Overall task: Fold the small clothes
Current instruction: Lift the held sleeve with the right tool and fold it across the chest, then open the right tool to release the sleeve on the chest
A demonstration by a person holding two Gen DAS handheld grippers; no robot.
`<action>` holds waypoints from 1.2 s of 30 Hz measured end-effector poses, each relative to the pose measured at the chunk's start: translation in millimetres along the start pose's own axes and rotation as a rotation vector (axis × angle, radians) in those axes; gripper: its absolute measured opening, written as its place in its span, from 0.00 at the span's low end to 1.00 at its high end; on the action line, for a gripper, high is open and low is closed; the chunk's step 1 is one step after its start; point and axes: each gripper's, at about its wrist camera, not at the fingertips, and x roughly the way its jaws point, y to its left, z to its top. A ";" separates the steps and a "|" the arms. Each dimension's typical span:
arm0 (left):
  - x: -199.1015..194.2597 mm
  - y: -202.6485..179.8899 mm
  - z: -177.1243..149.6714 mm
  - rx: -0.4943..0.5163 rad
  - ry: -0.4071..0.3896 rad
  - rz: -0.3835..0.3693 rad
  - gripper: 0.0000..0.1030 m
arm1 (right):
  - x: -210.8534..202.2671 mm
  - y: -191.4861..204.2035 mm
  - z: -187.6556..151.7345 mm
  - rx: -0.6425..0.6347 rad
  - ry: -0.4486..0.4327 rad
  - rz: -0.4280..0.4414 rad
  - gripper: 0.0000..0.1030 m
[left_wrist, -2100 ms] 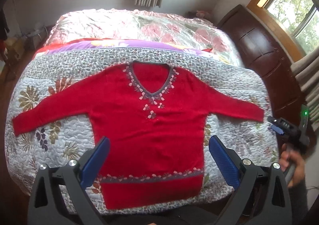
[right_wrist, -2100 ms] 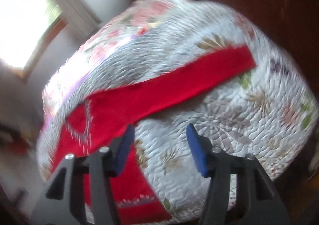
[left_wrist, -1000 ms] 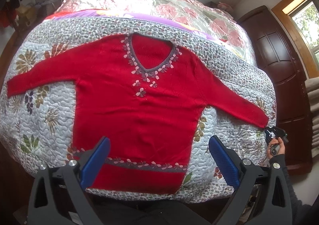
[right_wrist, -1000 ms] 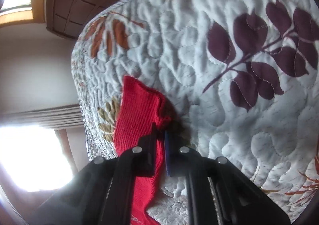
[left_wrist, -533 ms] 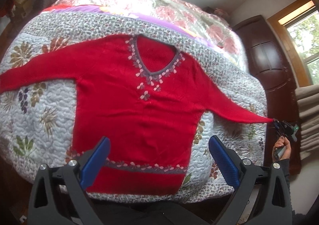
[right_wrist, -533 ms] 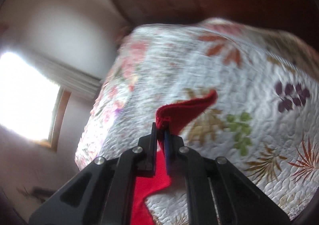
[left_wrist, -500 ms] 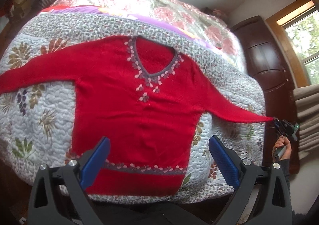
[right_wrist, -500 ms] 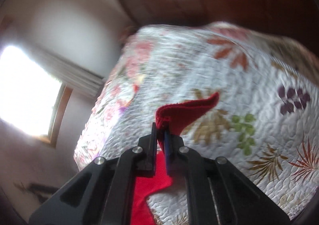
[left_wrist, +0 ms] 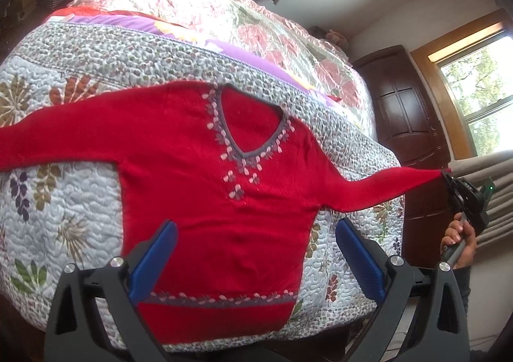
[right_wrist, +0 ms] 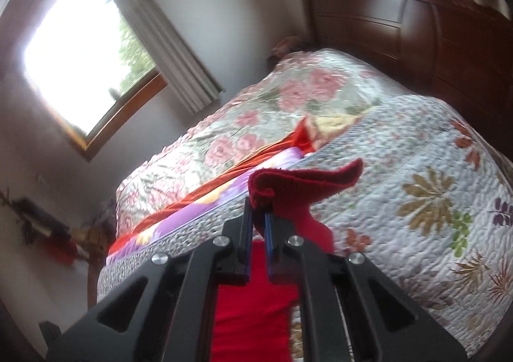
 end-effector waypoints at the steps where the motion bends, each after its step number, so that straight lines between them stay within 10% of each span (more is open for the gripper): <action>1: 0.3 5.6 4.7 0.005 0.003 -0.004 0.96 | 6.1 6.7 -3.5 -0.011 0.006 0.006 0.05; 17: 28.1 61.2 65.6 0.073 0.076 -0.060 0.96 | 158.8 148.5 -142.9 -0.123 0.253 0.038 0.05; 29: 79.7 80.5 86.9 0.083 0.151 -0.138 0.96 | 261.0 189.6 -276.1 -0.365 0.414 -0.132 0.06; 34: 110.6 89.9 89.6 -0.018 0.190 -0.267 0.96 | 261.2 196.0 -315.8 -0.507 0.472 -0.183 0.45; 36: 127.0 93.6 90.8 -0.081 0.219 -0.332 0.96 | 242.8 188.4 -326.0 -0.504 0.508 -0.183 0.46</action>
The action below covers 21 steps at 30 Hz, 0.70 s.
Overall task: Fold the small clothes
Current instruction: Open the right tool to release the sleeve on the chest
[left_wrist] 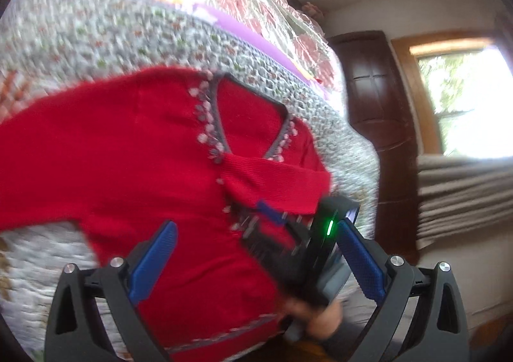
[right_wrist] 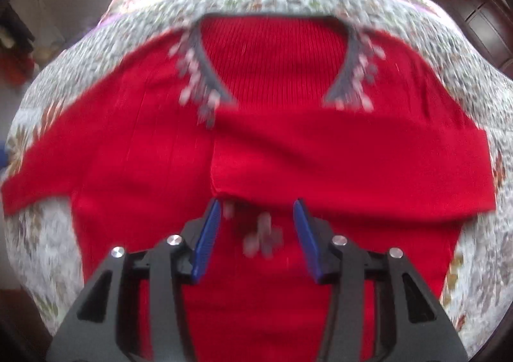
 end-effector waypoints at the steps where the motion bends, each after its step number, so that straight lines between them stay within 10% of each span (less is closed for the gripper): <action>1: 8.2 3.1 2.3 -0.025 0.010 -0.030 0.96 | -7.5 -5.8 -11.1 0.023 0.021 0.019 0.46; 11: 125.1 22.7 36.6 -0.143 0.112 -0.098 0.96 | -137.7 -91.9 -170.1 0.255 0.176 -0.027 0.55; 21: 177.1 29.1 37.7 -0.111 0.186 0.024 0.96 | -198.2 -143.1 -236.4 0.526 0.168 -0.103 0.56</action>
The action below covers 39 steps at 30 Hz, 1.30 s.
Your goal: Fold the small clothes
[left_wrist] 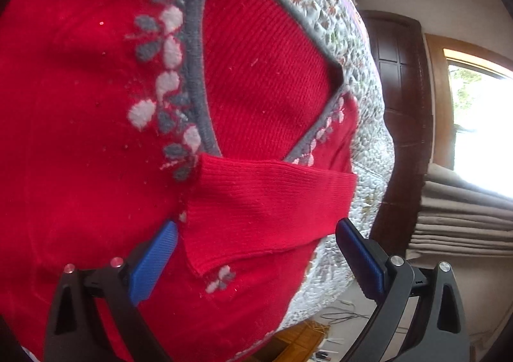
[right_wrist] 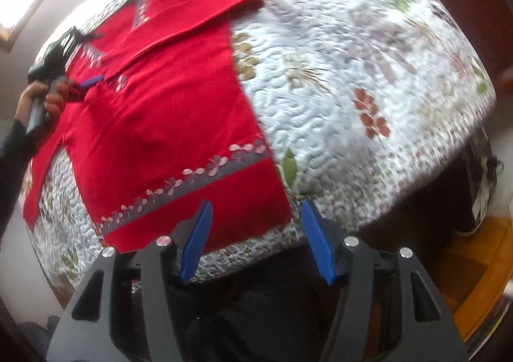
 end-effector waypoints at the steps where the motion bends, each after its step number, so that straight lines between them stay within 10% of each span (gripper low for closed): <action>1: 1.2 -0.4 -0.2 -0.005 -0.001 0.005 0.96 | -2.3 -4.5 -1.2 0.009 -0.001 0.000 0.56; 4: 2.3 -3.0 -1.1 -0.012 -0.011 0.034 0.88 | -8.4 -11.3 -0.5 0.029 -0.018 -0.005 0.56; 6: 4.3 -3.5 -1.4 -0.010 0.007 0.067 0.61 | -10.8 -14.5 3.2 0.039 -0.030 -0.006 0.56; 8: 7.3 -1.0 -1.5 -0.019 0.035 0.112 0.14 | -12.3 -15.3 6.4 0.041 -0.036 -0.004 0.56; 9: 8.9 0.4 -1.3 -0.020 0.043 0.146 0.10 | -13.4 -14.9 5.7 0.040 -0.040 -0.002 0.56; 25: -97.4 -66.3 0.7 0.252 -0.079 0.174 0.06 | -15.8 -6.8 2.6 0.026 -0.062 0.022 0.56; 39: -162.2 25.7 -3.7 0.125 -0.167 0.225 0.06 | -12.8 2.1 3.8 0.004 -0.058 0.026 0.56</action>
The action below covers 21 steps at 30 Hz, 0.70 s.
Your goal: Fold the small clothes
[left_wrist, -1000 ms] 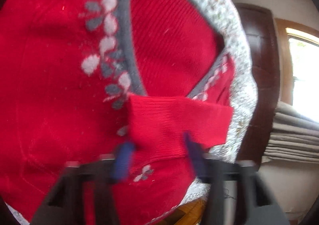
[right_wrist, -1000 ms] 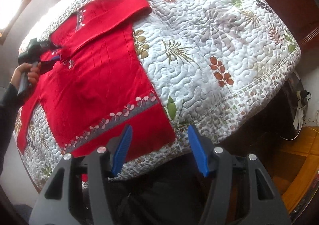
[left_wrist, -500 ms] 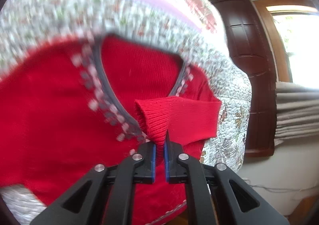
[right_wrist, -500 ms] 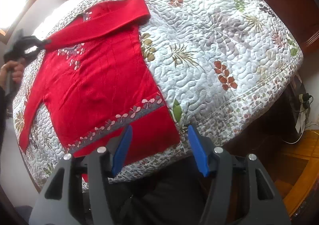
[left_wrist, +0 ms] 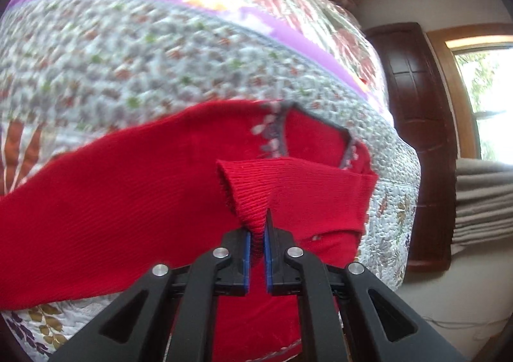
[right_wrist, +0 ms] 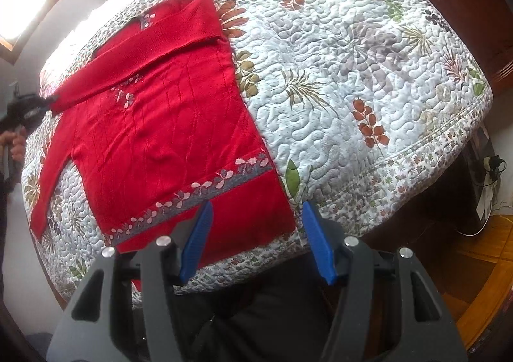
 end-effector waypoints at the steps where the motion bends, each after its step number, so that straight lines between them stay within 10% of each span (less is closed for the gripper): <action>1: 2.6 4.2 -2.4 -0.009 -0.001 0.001 0.06 | 0.7 0.7 0.2 -0.002 0.002 0.000 0.56; 15: 42.9 45.5 -10.3 -0.096 0.024 0.034 0.06 | 9.7 5.6 4.5 -0.031 0.032 0.000 0.56; 21: 12.2 58.9 -9.4 -0.177 -0.083 0.070 0.30 | 12.7 3.3 6.7 -0.029 0.036 0.009 0.56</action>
